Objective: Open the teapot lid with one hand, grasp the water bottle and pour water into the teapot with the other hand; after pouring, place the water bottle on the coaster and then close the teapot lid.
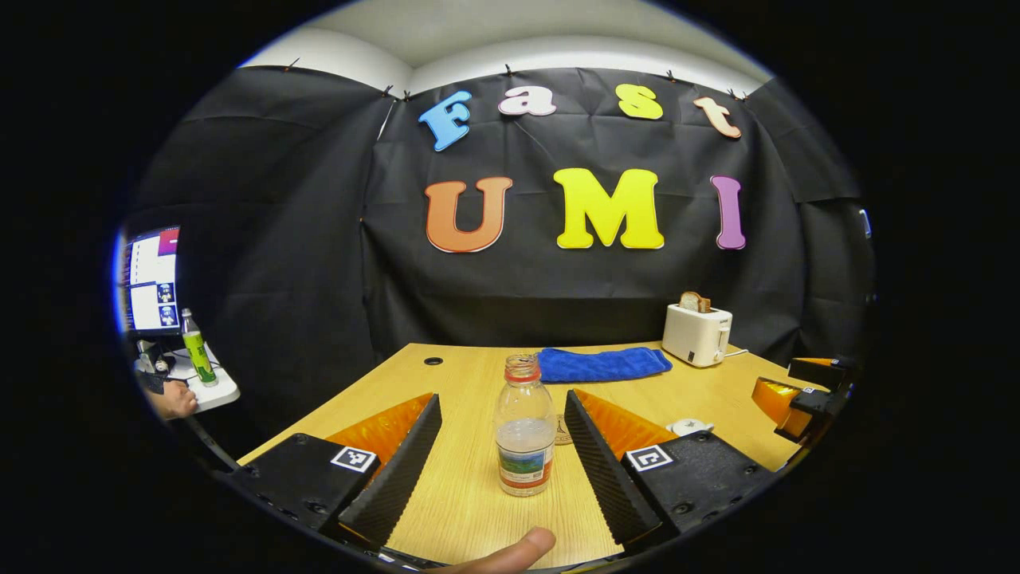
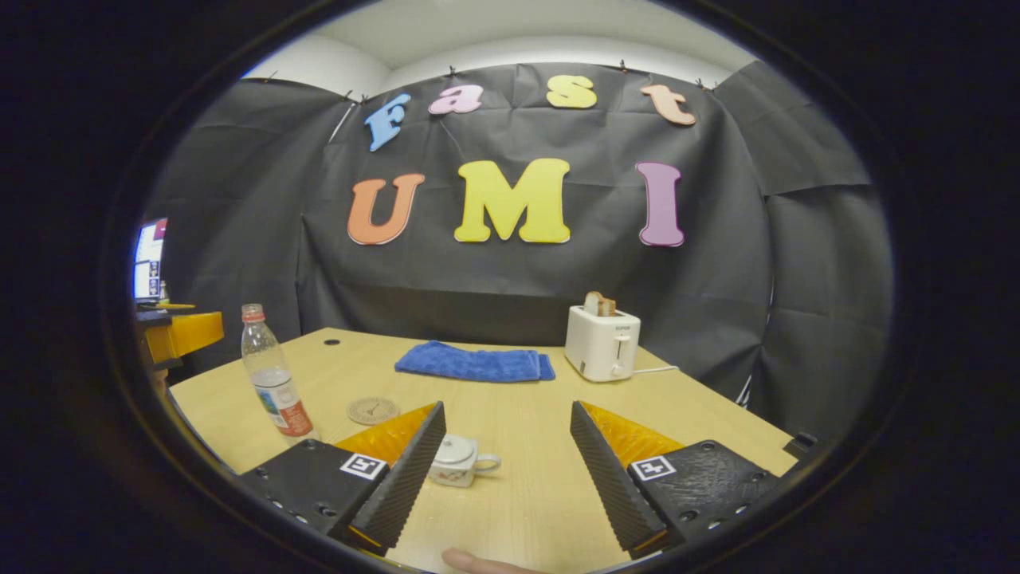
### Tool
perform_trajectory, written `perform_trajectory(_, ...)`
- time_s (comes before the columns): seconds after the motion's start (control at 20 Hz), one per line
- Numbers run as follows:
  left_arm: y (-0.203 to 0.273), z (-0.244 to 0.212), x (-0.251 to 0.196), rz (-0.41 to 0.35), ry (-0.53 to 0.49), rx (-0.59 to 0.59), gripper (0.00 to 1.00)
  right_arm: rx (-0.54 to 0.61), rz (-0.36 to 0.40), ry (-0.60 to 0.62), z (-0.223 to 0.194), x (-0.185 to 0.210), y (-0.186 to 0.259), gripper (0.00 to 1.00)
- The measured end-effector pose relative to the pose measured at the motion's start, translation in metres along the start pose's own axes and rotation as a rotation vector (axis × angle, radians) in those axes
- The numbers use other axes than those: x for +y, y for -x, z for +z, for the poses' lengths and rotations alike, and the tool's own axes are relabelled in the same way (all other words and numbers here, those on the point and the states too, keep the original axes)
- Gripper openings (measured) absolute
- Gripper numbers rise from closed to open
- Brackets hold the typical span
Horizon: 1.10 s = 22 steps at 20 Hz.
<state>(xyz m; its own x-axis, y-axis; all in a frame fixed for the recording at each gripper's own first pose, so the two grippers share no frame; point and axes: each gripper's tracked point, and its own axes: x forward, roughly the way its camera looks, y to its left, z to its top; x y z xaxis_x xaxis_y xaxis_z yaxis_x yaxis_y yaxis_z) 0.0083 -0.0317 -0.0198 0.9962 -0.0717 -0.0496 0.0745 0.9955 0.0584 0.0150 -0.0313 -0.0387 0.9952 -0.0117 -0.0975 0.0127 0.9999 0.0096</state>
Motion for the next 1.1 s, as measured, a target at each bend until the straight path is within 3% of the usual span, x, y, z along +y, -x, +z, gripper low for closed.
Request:
perform_trajectory(0.25, -0.003, -0.004, 0.001, 0.009, -0.014, 0.009, 0.98, 0.022, -0.011, 0.015, -0.012, -0.001, -0.011, 0.95)
perform_trajectory(0.7, -0.013, -0.016, 0.006, 0.029, -0.008, 0.036, 0.98, 0.021, 0.069, 0.039, -0.043, 0.036, -0.068, 0.95)
perform_trajectory(0.85, -0.015, -0.018, 0.009, 0.034, -0.016, 0.032, 0.98, 0.029, 0.034, 0.043, -0.053, 0.036, -0.085, 0.88)
perform_trajectory(0.95, -0.018, -0.022, 0.015, 0.057, -0.009, 0.048, 0.98, 0.052, 0.071, 0.025, -0.061, 0.049, -0.093, 0.76)
perform_trajectory(1.1, -0.021, -0.028, 0.016, 0.058, 0.006, 0.067, 0.98, 0.051, 0.096, 0.003, -0.061, 0.057, -0.099, 0.72)
